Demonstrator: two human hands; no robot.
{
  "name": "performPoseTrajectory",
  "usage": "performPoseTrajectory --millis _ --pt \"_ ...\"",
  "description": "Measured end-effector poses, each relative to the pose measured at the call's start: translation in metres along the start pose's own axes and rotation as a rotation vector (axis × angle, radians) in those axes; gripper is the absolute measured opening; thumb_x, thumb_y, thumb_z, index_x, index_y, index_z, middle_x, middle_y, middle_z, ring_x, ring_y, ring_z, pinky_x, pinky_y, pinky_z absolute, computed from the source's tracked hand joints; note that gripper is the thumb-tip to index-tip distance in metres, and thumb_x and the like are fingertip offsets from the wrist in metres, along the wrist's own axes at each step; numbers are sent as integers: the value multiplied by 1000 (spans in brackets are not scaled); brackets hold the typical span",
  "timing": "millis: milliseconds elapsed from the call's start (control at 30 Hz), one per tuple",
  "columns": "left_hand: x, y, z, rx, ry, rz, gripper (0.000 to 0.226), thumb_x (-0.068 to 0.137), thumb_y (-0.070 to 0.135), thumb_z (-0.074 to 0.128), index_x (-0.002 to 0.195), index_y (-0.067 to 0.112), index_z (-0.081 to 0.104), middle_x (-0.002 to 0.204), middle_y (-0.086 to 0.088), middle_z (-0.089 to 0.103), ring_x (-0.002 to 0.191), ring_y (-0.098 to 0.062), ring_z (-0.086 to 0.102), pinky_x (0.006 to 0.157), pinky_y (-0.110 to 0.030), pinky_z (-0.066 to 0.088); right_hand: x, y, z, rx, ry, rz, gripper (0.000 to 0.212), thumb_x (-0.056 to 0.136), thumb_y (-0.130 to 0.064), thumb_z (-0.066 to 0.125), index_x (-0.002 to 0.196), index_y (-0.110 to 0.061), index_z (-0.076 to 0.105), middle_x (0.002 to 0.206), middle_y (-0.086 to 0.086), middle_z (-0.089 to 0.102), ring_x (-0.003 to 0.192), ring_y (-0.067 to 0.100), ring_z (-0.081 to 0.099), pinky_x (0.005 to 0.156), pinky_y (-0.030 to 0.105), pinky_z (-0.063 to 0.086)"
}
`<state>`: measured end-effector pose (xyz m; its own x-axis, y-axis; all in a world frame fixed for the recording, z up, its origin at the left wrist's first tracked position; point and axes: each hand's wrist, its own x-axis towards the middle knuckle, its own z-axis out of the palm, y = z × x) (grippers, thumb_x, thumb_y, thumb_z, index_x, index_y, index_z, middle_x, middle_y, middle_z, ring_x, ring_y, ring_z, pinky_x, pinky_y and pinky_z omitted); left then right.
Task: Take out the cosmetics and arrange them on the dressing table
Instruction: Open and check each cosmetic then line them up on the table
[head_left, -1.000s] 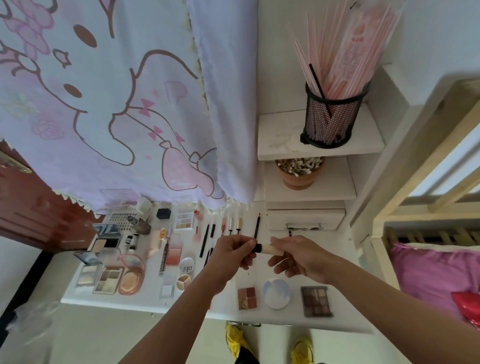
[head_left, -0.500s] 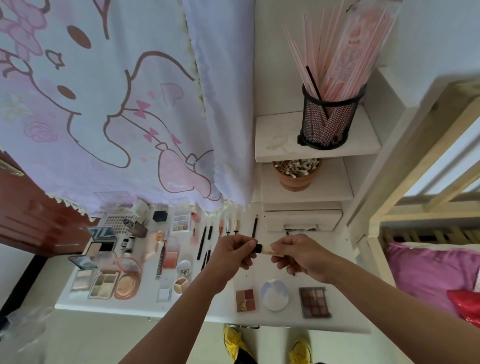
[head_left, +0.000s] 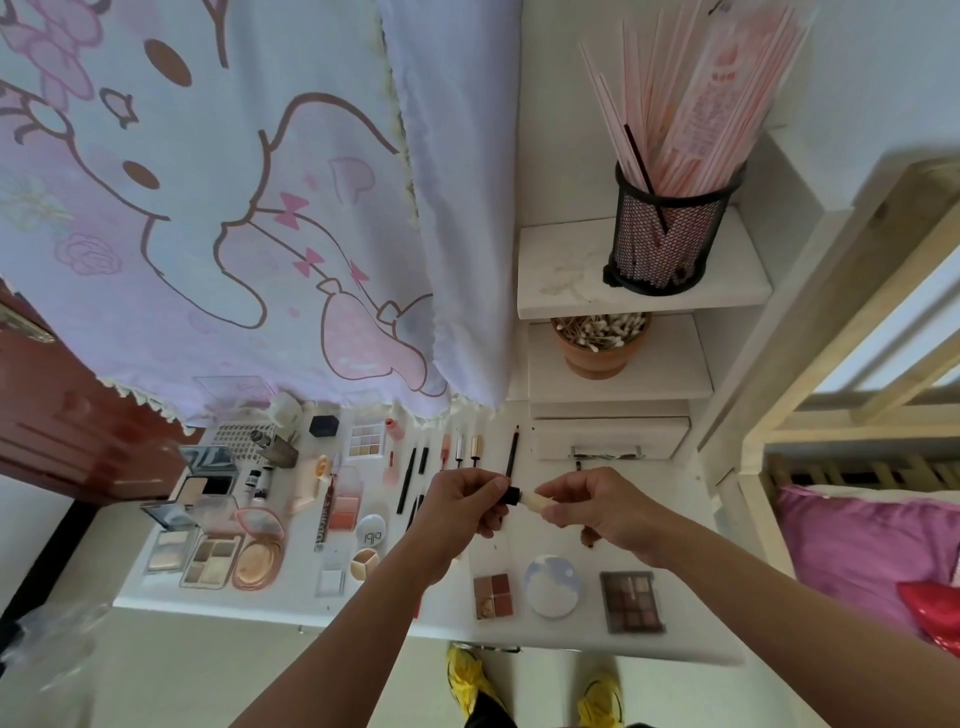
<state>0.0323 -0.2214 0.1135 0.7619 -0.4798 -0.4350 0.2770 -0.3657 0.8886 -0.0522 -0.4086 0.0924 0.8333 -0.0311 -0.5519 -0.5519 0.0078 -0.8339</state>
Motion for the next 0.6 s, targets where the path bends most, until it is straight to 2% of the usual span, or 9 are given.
performPoseTrajectory --millis 100,233,400,500,600 --pt "2 -2 0 4 21 -20 18 94 14 59 93 1 72 72 -14 64 60 -18 55 57 -25 49 0 -1 -3 -185 13 -49 25 85 -11 74 109 -16 74 96 1 73 85 11 62 73 19 49" --pt "7 -3 -1 -4 45 -59 19 94 15 61 93 -1 71 72 -14 65 57 -17 54 54 -24 48 2 4 -11 -305 68 -94 27 83 -12 76 109 -17 73 97 0 72 92 21 64 85 31 53" --pt "12 -3 -1 -19 52 -81 20 93 15 61 93 -2 71 70 -12 64 56 -16 53 53 -25 46 6 11 -14 -359 84 -120 29 83 -13 77 110 -19 72 98 -8 70 91 11 63 80 20 49" --pt "18 -1 0 -18 53 -96 19 93 14 61 94 -2 70 70 -13 64 55 -16 53 53 -25 45 9 15 -17 -361 101 -111 28 82 -14 77 109 -21 73 96 -10 70 89 9 62 82 25 52" --pt "23 0 3 -11 56 -103 14 92 13 63 95 0 67 72 -13 66 56 -17 54 54 -27 47 12 19 -19 -374 106 -108 27 81 -17 78 107 -23 73 96 -8 70 91 15 64 85 32 54"
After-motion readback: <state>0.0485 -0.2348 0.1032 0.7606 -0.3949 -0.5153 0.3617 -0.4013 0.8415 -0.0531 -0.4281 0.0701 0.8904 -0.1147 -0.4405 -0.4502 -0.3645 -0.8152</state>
